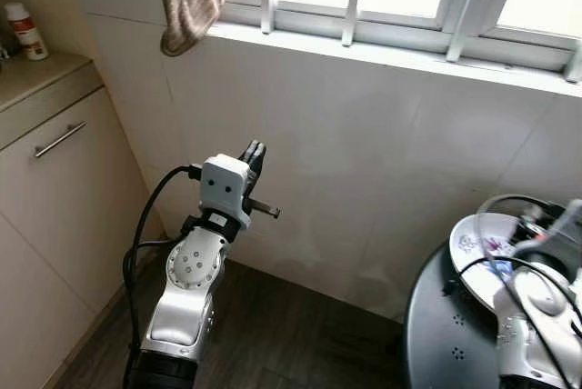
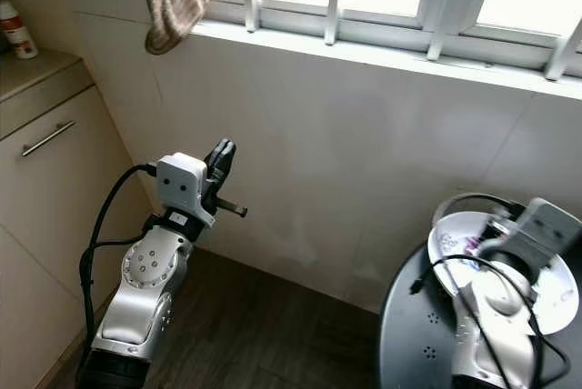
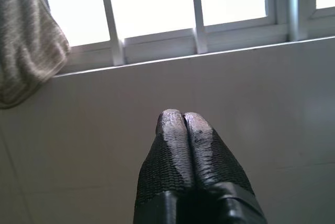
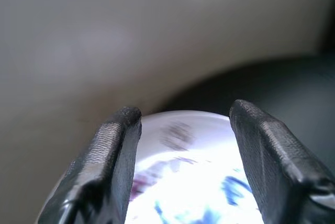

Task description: Kitchen organization

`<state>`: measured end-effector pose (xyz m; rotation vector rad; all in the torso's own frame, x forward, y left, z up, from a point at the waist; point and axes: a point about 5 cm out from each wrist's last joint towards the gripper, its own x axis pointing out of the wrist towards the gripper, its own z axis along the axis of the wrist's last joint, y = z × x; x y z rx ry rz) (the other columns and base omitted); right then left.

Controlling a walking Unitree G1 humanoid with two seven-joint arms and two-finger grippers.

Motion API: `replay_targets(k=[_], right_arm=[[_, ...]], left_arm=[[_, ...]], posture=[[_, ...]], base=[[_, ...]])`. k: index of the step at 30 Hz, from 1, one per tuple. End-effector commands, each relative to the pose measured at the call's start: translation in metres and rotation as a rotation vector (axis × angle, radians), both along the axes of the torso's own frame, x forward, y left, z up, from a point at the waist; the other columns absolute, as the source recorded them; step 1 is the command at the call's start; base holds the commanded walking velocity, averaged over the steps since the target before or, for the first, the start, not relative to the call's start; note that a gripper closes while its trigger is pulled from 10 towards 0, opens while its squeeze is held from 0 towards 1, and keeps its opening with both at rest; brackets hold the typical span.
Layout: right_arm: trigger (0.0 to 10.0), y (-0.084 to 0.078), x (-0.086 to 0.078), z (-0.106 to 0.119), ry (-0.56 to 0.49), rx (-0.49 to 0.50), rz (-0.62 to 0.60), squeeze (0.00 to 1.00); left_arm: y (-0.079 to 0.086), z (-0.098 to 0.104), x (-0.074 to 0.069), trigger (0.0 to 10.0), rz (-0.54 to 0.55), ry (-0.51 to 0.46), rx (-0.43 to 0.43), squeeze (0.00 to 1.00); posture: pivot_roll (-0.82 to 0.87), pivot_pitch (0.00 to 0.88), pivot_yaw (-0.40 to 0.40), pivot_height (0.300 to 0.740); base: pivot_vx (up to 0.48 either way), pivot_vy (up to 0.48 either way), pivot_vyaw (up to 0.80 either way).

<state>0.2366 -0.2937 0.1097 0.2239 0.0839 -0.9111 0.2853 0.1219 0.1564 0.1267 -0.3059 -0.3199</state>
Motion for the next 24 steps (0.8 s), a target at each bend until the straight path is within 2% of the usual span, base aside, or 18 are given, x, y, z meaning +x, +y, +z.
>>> replay_targets(k=[1, 5, 9, 16, 24], right_arm=[[10.0, -0.01, -0.006, -0.004, 0.028, 0.033, -0.075, 0.0], [10.0, -0.018, -0.011, -0.008, 0.051, 0.055, -0.108, 0.0], [10.0, -0.014, -0.007, -0.006, 0.043, 0.048, -0.065, 0.0], [10.0, -0.003, 0.002, 0.005, 0.017, -0.024, 0.01, 0.0], [10.0, 0.004, 0.004, 0.011, 0.01, -0.077, 0.051, 0.0]], left_arm=[[-0.003, 0.001, 0.001, 10.0, -0.008, -0.001, 0.007, 0.0], [-0.003, 0.001, 0.0, 10.0, -0.009, 0.003, 0.01, 0.0], [-0.003, 0.0, 0.0, 10.0, -0.011, 0.006, 0.011, 0.0], [-0.002, -0.001, 0.002, 10.0, -0.006, 0.034, -0.01, 0.0], [-0.003, -0.002, 0.002, 10.0, -0.015, 0.044, -0.012, 0.0]], posture=[[0.12, 0.0, -0.054, 0.74], [0.11, 0.0, -0.051, 0.74], [0.11, 0.0, -0.049, 0.74], [0.11, 0.0, -0.049, 0.74], [0.11, 0.0, -0.052, 0.74]], base=[[0.0, 0.0, 0.0], [0.0, 0.0, 0.0], [0.0, 0.0, 0.0], [0.0, 0.0, -0.8], [0.0, 0.469, -0.8]])
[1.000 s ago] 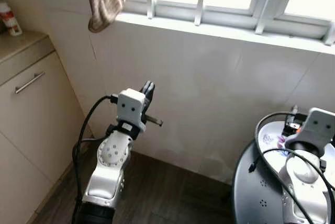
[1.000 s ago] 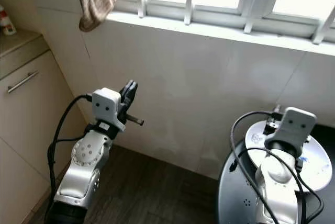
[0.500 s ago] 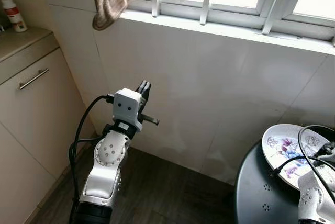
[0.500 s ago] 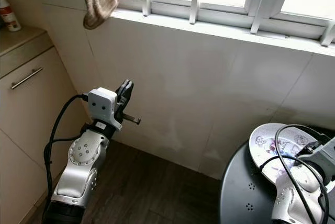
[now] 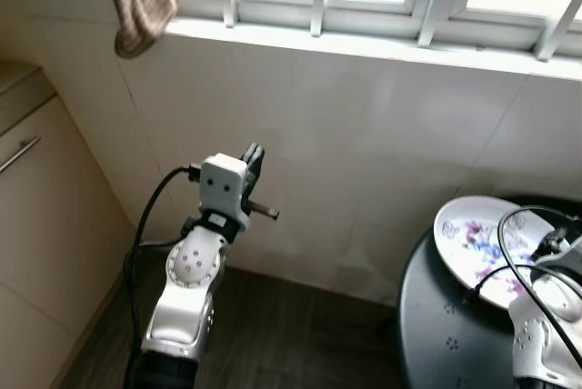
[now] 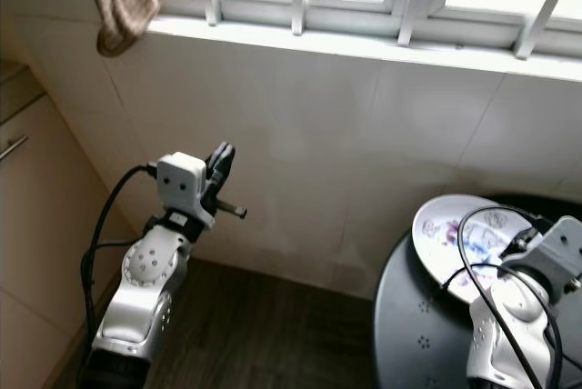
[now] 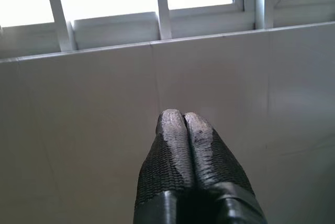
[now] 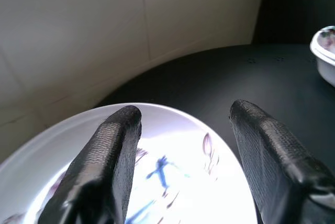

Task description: Kitchen organization

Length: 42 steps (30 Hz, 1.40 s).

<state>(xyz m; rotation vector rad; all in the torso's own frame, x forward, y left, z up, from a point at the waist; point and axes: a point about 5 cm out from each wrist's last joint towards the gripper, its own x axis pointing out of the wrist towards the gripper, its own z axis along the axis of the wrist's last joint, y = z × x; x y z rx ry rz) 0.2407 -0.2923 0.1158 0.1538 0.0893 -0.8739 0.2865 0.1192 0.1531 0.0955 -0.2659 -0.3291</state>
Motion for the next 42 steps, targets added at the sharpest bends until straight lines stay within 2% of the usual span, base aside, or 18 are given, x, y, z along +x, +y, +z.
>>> replay_targets(k=[1, 8, 11, 17, 18, 20, 26, 27, 29, 34, 36, 37, 38, 40, 42], right_arm=[[10.0, 0.003, 0.0, 0.004, -0.019, -0.016, 0.009, 0.0], [10.0, 0.002, -0.002, 0.002, -0.025, 0.037, -0.015, 0.0], [10.0, -0.001, -0.001, 0.003, -0.021, 0.027, -0.018, 0.0], [10.0, -0.006, 0.002, 0.002, 0.006, 0.031, -0.003, 0.0], [10.0, -0.005, 0.004, -0.002, 0.016, 0.063, 0.011, 0.0], [10.0, -0.001, 0.01, -0.014, 0.017, 0.202, 0.075, 0.0], [10.0, 0.0, 0.017, -0.016, 0.001, 0.268, 0.124, 0.0], [10.0, 0.005, 0.023, -0.013, -0.007, 0.259, 0.17, 0.0], [10.0, 0.007, 0.025, -0.011, -0.013, 0.24, 0.186, 0.0], [10.0, 0.017, 0.03, 0.001, -0.02, 0.102, 0.252, 0.0], [10.0, 0.019, 0.03, 0.002, -0.022, 0.077, 0.264, 0.0], [10.0, 0.022, 0.031, 0.005, -0.028, 0.045, 0.279, 0.0], [10.0, 0.029, 0.033, 0.012, -0.038, -0.043, 0.325, 0.0], [10.0, 0.037, 0.034, 0.018, -0.046, -0.122, 0.375, 0.0], [10.0, 0.041, 0.034, 0.019, -0.043, -0.141, 0.397, 0.0]], left_arm=[[0.0, 0.001, 0.001, 10.0, -0.002, -0.002, 0.009, 0.0], [0.001, 0.003, 0.0, 10.0, 0.011, -0.015, 0.019, 0.0], [0.0, 0.003, 0.001, 10.0, 0.009, -0.015, 0.017, 0.0], [0.0, 0.002, 0.0, 10.0, 0.009, -0.014, 0.021, 0.0], [0.0, 0.002, 0.0, 10.0, 0.009, -0.014, 0.022, 0.0], [0.0, 0.001, 0.0, 10.0, 0.008, -0.014, 0.026, 0.0], [0.0, 0.001, 0.0, 10.0, 0.006, -0.016, 0.036, 0.0], [0.0, 0.001, 0.0, 10.0, 0.007, -0.016, 0.036, 0.0], [0.0, 0.002, 0.0, 10.0, 0.007, -0.017, 0.027, 0.0], [0.002, 0.004, -0.001, 10.0, 0.008, -0.034, 0.018, 0.0], [0.002, 0.004, -0.001, 10.0, 0.008, -0.034, 0.018, 0.0], [0.002, 0.004, -0.002, 10.0, 0.007, -0.035, 0.017, 0.0], [0.002, 0.004, -0.002, 10.0, 0.004, -0.036, 0.014, 0.0], [0.002, 0.004, -0.002, 10.0, 0.001, -0.038, 0.011, 0.0], [0.002, 0.004, -0.002, 10.0, -0.002, -0.038, 0.01, 0.0]], posture=[[0.11, 0.0, -0.052, 0.74], [0.11, 0.0, -0.054, 0.74], [0.11, 0.0, -0.055, 0.74], [0.11, 0.0, -0.056, 0.74], [0.11, 0.0, -0.056, 0.74], [0.11, 0.0, -0.052, 0.74], [0.11, 0.0, -0.051, 0.74], [0.11, 0.0, -0.051, 0.74], [0.11, 0.0, -0.051, 0.74], [0.12, 0.0, -0.054, 0.74], [0.12, 0.0, -0.054, 0.74], [0.12, 0.0, -0.053, 0.74], [0.12, 0.0, -0.052, 0.74], [0.12, 0.0, -0.051, 0.74], [0.12, 0.0, -0.05, 0.74]], base=[[0.0, 0.48, -0.8], [0.0, 0.0, -0.8], [0.0, 0.0, -0.76], [0.0, 0.0, 0.0], [0.0, 0.0, 0.0], [0.0, 0.0, 0.0], [0.0, 0.0, 0.0], [0.0, 0.0, 0.0], [0.0, 0.0, 0.0], [0.05, 0.0, 0.0], [0.251, 0.0, 0.0], [0.259, 0.0, 0.0], [0.289, 0.0, 0.0], [0.291, 0.0, 0.0], [0.296, 0.0, 0.0]])
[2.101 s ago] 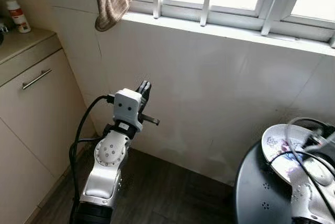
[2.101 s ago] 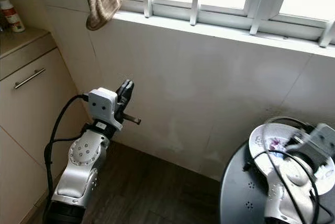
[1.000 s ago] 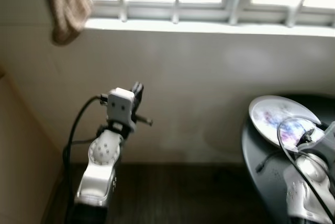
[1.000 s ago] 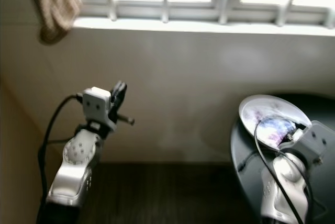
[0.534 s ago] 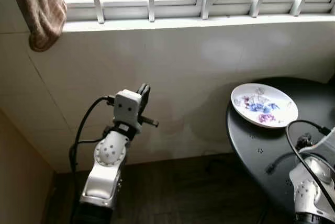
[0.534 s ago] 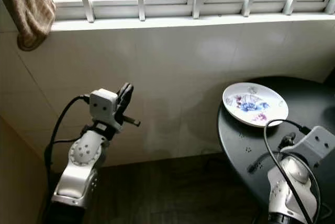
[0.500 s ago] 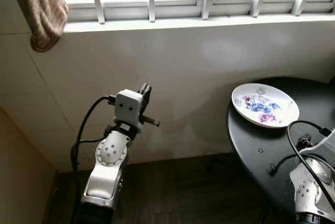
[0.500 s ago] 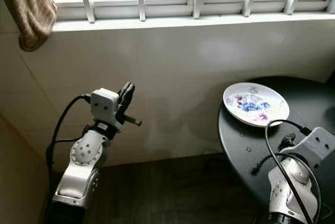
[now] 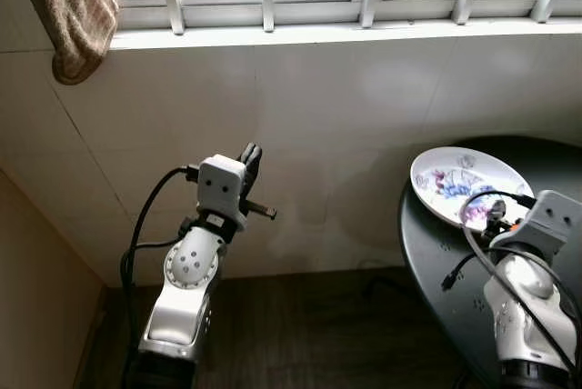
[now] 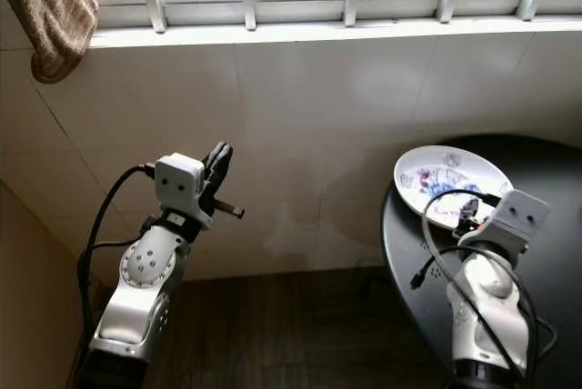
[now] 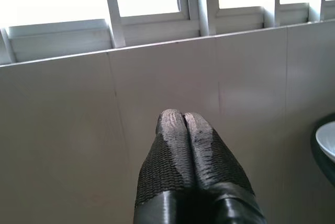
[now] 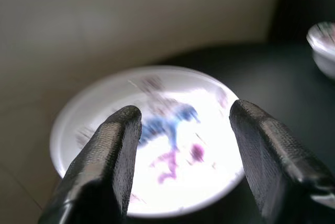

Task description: Kitchen organization

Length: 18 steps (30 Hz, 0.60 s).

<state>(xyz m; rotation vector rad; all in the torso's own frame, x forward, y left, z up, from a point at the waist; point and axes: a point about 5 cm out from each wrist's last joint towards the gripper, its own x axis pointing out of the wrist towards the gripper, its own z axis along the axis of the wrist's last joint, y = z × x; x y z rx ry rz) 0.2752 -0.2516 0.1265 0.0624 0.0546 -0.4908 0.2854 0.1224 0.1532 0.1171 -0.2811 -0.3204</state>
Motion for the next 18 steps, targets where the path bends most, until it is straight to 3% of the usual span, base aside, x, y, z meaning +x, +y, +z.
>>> replay_targets(k=[1, 7, 18], right_arm=[[10.0, 0.0, 0.0, 0.008, -0.027, -0.049, 0.013, 0.0], [10.0, 0.011, -0.003, 0.007, -0.034, -0.128, 0.067, 0.0], [10.0, 0.012, -0.005, 0.006, -0.034, -0.134, 0.056, 0.0]], left_arm=[[-0.002, 0.004, -0.001, 10.0, -0.012, -0.019, -0.007, 0.0], [-0.002, 0.004, -0.002, 10.0, -0.019, -0.022, -0.013, 0.0], [-0.003, 0.005, -0.001, 10.0, -0.019, -0.024, -0.015, 0.0]], posture=[[0.12, 0.0, -0.05, 0.74], [0.12, 0.0, -0.052, 0.74], [0.11, 0.0, -0.054, 0.74]], base=[[0.296, 0.0, 0.0], [0.33, 0.0, 0.0], [0.29, 0.0, 0.0]])
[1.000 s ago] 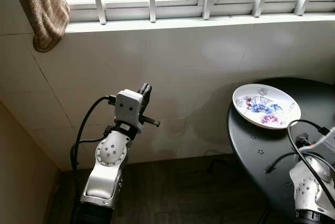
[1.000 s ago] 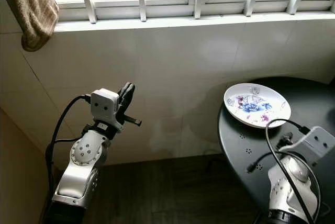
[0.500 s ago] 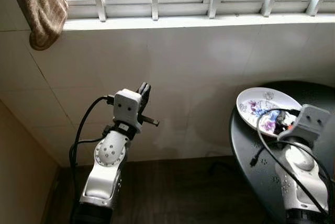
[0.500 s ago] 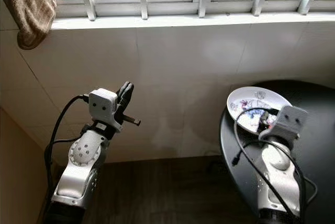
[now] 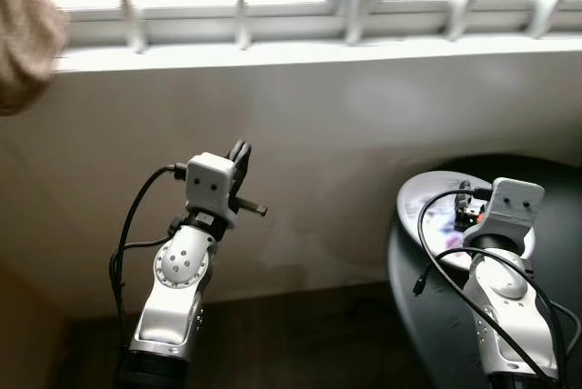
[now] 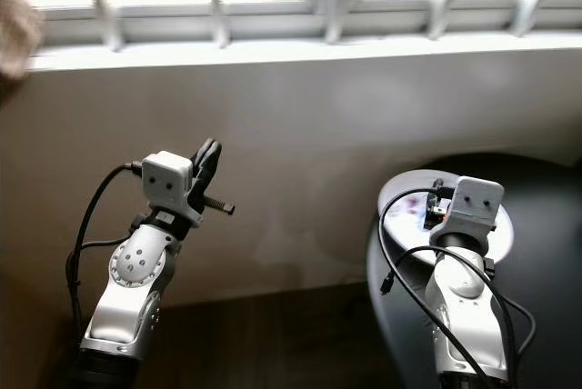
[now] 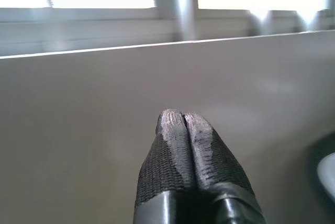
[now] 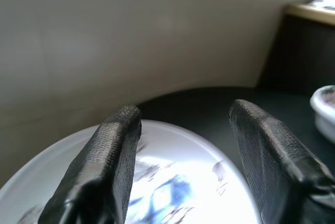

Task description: Kitchen organization

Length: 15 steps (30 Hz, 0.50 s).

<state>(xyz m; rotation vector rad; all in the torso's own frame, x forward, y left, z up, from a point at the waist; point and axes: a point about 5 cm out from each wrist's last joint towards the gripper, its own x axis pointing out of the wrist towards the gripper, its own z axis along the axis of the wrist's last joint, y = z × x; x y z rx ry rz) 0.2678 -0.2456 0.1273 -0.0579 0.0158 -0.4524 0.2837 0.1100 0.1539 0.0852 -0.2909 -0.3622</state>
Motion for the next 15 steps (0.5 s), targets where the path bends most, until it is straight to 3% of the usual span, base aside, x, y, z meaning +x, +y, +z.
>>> replay_targets(k=[1, 4, 8, 12, 15], right_arm=[[10.0, 0.0052, 0.0022, 0.0056, -0.023, -0.021, 0.01, 0.0], [10.0, 0.0028, 0.0005, 0.0034, -0.015, -0.01, -0.021, 0.0], [10.0, 0.0003, -0.0023, -0.0019, -0.006, 0.047, -0.051, 0.0], [10.0, 0.0014, -0.0034, -0.0022, -0.002, 0.026, -0.051, 0.0], [10.0, 0.001, -0.0032, -0.0035, 0.009, 0.035, -0.056, 0.0]], left_arm=[[0.0096, 0.0043, 0.0009, 10.0, 0.029, -0.018, 0.011, 0.0], [0.0093, 0.0043, 0.001, 10.0, 0.031, -0.018, 0.008, 0.0], [0.0087, 0.0045, 0.0009, 10.0, 0.029, -0.02, 0.007, 0.0], [0.0085, 0.0041, 0.001, 10.0, 0.028, -0.018, 0.009, 0.0], [0.0087, 0.004, 0.0011, 10.0, 0.026, -0.017, 0.011, 0.0]], posture=[[0.11, 0.0, -0.053, 0.74], [0.11, 0.0, -0.053, 0.74], [0.11, 0.0, -0.053, 0.74], [0.11, 0.0, -0.052, 0.74], [0.11, 0.0, -0.052, 0.74]], base=[[0.0, 0.0, 0.0], [0.0, 0.0, 0.0], [0.0, 0.0, -0.75], [0.0, 0.0, -0.79], [0.0, 0.0, -0.3]])
